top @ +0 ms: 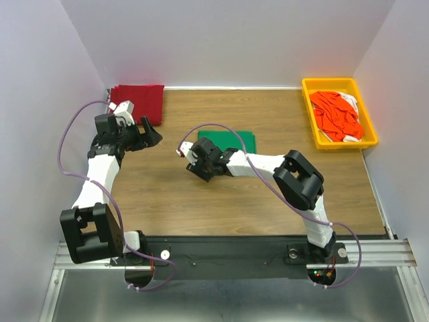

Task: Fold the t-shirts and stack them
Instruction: Neatly place the folded tshirt to the corner

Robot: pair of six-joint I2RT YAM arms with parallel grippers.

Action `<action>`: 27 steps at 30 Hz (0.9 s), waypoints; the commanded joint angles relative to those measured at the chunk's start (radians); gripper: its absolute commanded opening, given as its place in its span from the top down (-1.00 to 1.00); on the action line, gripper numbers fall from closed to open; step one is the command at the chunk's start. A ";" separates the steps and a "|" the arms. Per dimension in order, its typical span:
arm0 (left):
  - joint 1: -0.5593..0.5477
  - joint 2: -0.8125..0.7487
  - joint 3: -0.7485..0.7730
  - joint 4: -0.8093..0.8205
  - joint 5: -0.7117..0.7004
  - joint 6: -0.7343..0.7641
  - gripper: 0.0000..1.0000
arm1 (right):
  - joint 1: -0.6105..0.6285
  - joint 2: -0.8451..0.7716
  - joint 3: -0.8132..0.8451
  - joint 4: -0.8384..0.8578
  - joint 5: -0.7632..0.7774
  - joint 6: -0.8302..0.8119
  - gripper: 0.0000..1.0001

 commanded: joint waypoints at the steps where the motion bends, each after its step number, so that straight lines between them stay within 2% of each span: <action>1: 0.003 0.010 -0.054 0.097 0.006 -0.061 -0.93 | 0.010 0.015 0.030 0.035 -0.020 0.026 0.03; 4: 0.001 0.028 -0.082 0.120 0.026 -0.089 -0.93 | 0.010 0.036 0.030 0.037 -0.016 0.026 0.09; 7: 0.000 0.055 -0.099 0.135 0.038 -0.092 -0.93 | 0.011 0.047 0.019 0.041 -0.016 0.026 0.34; 8: 0.001 0.061 -0.102 0.144 0.037 -0.092 -0.93 | 0.010 0.047 0.016 0.043 -0.017 0.027 0.56; 10: 0.001 0.068 -0.114 0.144 0.040 -0.099 -0.93 | 0.008 0.030 0.010 0.044 -0.029 0.029 0.78; 11: 0.001 0.082 -0.117 0.167 0.054 -0.106 -0.93 | 0.007 0.009 0.008 0.047 -0.032 0.030 0.99; 17: -0.022 0.172 -0.150 0.224 0.118 -0.214 -0.93 | -0.036 -0.063 0.023 0.047 -0.115 0.067 0.99; 20: -0.043 0.222 -0.157 0.275 0.103 -0.280 -0.93 | -0.049 -0.083 0.028 0.047 -0.147 0.092 0.99; 27: -0.176 0.308 -0.134 0.408 0.052 -0.437 -0.94 | -0.055 -0.102 0.040 0.047 -0.164 0.118 0.99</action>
